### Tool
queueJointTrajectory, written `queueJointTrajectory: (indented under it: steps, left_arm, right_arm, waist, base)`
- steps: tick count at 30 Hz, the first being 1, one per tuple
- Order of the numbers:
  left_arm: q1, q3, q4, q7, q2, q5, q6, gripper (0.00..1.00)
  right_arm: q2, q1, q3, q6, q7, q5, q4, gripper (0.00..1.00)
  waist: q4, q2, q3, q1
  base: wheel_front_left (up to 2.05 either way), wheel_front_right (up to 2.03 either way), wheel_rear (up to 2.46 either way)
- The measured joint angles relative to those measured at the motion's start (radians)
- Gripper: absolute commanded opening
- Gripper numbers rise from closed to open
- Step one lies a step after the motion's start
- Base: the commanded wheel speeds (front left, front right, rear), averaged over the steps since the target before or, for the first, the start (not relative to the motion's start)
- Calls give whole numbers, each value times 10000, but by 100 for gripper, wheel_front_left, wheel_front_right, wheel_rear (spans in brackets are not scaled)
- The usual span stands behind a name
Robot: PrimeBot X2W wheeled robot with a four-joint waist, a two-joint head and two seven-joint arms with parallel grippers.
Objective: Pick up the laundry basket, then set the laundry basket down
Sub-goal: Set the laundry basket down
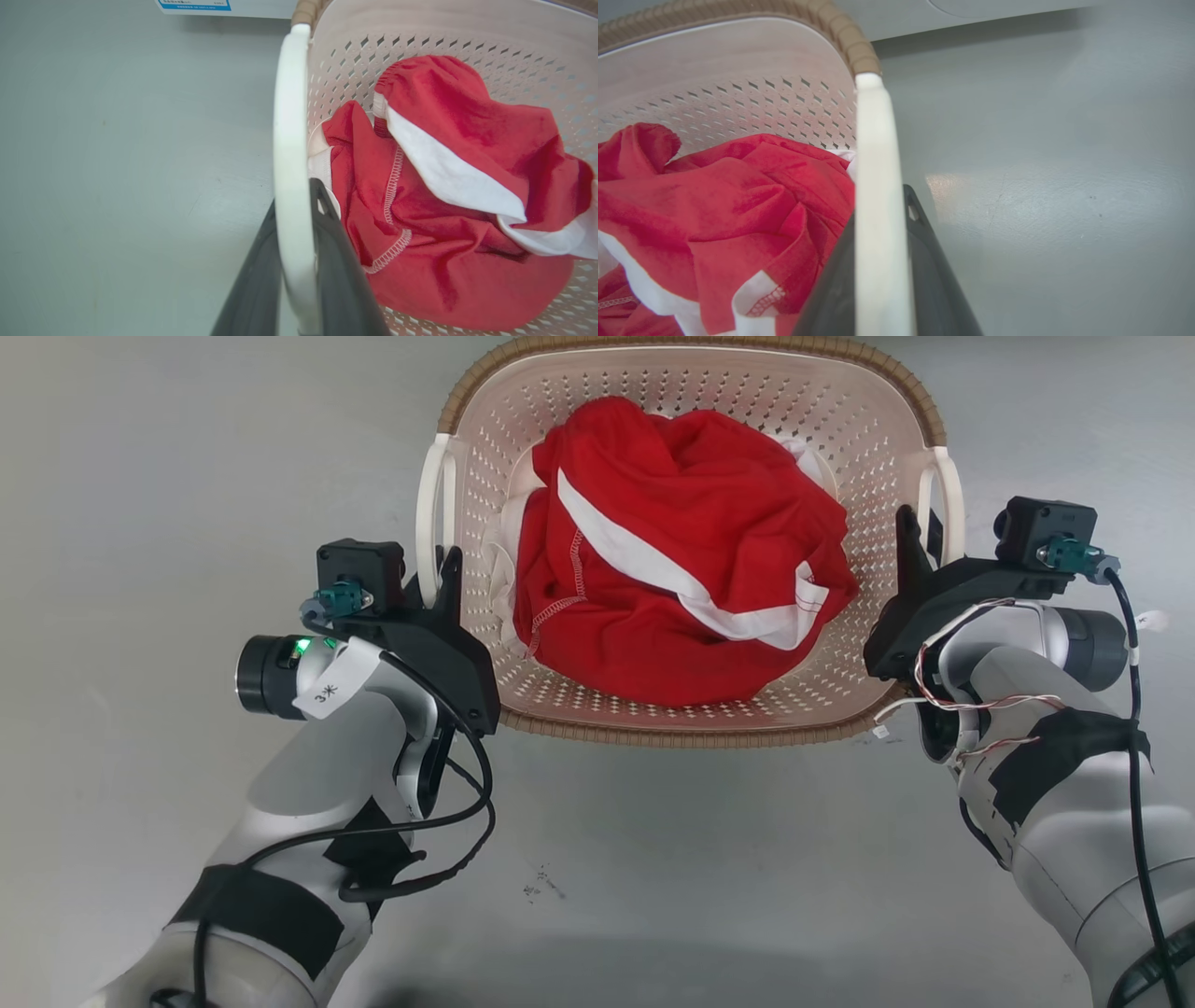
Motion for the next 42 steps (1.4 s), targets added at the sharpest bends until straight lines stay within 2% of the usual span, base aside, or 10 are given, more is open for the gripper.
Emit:
queueJointTrajectory:
  steps: [2, 3, 4, 5, 6, 7, 14, 25, 34, 42]
  left_arm:
    - [-35, 0, 0, -8, 4, 0, 0, 20]
    - [-56, 0, 2, -15, 6, 2, 0, 31]
    - [-89, 2, 4, -33, 10, 2, 0, 35]
    - [-128, 8, 23, -42, 17, 2, 6, 42]
    - [-156, 40, 35, -79, 31, 2, 6, 78]
    - [-164, 63, 44, -79, 31, 2, 6, 100]
    - [-179, 174, 113, -82, 29, 0, 6, 100]
    - [-134, 359, 105, -84, 29, 0, -81, 100]
    - [474, 686, -249, -86, 40, 36, -201, 100]
    - [1271, 1521, -867, -86, 199, 81, -176, 100]
  right_arm:
    - [0, -40, -2, 29, -27, -8, 12, 20]
    - [0, -67, -2, 59, -48, -12, 25, 28]
    - [0, -100, -2, 67, -73, -50, 42, 47]
    - [0, -133, -2, 65, -73, -90, 63, 100]
    - [0, -143, -4, 65, -73, -94, 100, 100]
    - [0, -144, -6, 65, -73, -94, 121, 100]
    - [-6, -151, -10, 82, -81, -182, 230, 100]
    - [-36, -102, -130, 299, -88, -422, -4, 100]
    - [-109, 412, -470, 418, -90, -617, -449, 100]
    - [-125, 1137, -1014, 418, -90, -738, -1035, 100]
  waist:
    - [-5, -1, 35, 0]
    - [-9, -1, 50, 0]
    - [-13, 0, 63, 0]
    - [-16, 0, 70, 0]
    - [-19, 0, 77, 0]
    - [-19, 0, 77, 0]
    - [-9, 0, 21, 0]
    - [-38, 0, -533, 0]
    - [-89, 0, -1397, 0]
    - [-132, -1, -2435, -1]
  base:
    - [0, 0, 0]
    - [0, 0, 0]
    - [0, 0, 0]
    - [0, 0, 0]
    - [0, 0, 0]
    - [0, 0, 0]
    - [0, 0, 0]
    - [0, 0, 0]
    - [0, 0, 0]
    - [0, 0, 0]
